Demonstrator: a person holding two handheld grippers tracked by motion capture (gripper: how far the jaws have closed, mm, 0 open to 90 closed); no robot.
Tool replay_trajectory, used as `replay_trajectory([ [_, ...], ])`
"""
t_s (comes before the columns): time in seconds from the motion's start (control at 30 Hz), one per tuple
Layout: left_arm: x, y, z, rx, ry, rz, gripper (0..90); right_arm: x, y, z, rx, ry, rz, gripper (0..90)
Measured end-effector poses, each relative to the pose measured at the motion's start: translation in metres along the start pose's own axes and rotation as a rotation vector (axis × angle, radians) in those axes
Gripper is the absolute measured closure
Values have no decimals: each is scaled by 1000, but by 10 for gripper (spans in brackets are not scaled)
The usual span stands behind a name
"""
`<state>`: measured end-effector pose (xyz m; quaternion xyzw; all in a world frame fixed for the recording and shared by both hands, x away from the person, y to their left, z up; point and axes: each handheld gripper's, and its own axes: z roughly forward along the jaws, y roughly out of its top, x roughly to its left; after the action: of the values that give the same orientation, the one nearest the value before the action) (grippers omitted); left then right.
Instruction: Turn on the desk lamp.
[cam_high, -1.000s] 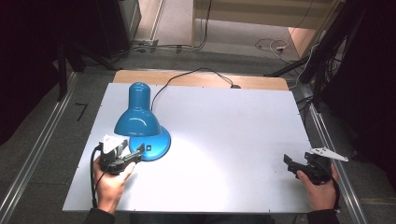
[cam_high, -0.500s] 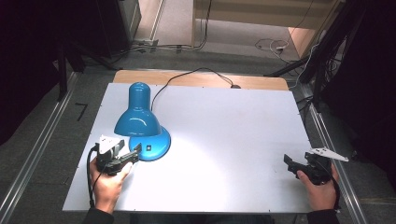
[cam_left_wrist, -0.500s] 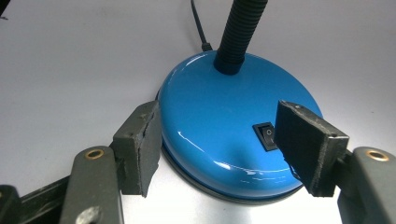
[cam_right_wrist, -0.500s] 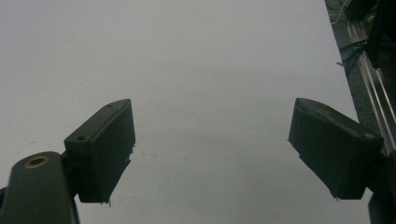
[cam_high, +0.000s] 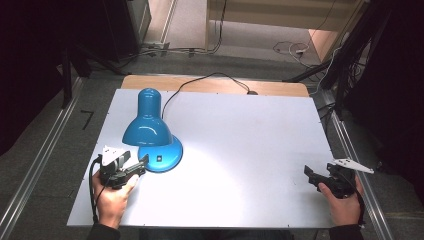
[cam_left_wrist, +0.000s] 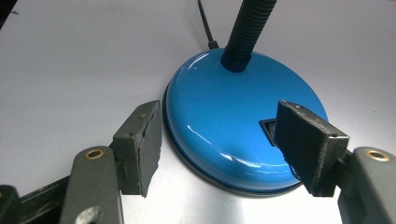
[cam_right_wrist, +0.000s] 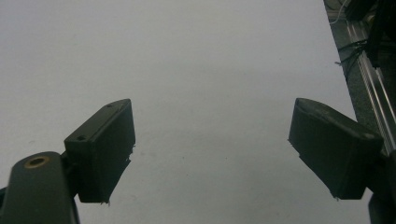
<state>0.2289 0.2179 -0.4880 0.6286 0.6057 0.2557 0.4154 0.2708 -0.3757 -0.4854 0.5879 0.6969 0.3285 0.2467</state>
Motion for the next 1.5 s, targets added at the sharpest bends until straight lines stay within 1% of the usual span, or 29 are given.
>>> replay_trajectory([
  [0.17, 1, -1, -1, 3, -1, -6, 335, 0, 0, 0, -1, -1, -1, 134],
  [0.43, 3, -1, -3, 9, 0, -4, 330, -1, 0, -1, 0, 0, 3, 134],
  [0.7, 8, -3, -5, 8, 18, -10, 326, -1, 0, -1, -2, 1, 4, 134],
  [1.07, 14, -5, -10, 9, 22, -19, 326, -1, 0, -2, -2, 1, 7, 134],
  [1.3, 19, -6, -12, 6, 34, -29, 326, -1, -1, -2, 0, 1, 6, 134],
  [1.5, 22, -6, -13, 8, 45, -29, 326, -1, -1, -2, -2, 0, 7, 134],
])
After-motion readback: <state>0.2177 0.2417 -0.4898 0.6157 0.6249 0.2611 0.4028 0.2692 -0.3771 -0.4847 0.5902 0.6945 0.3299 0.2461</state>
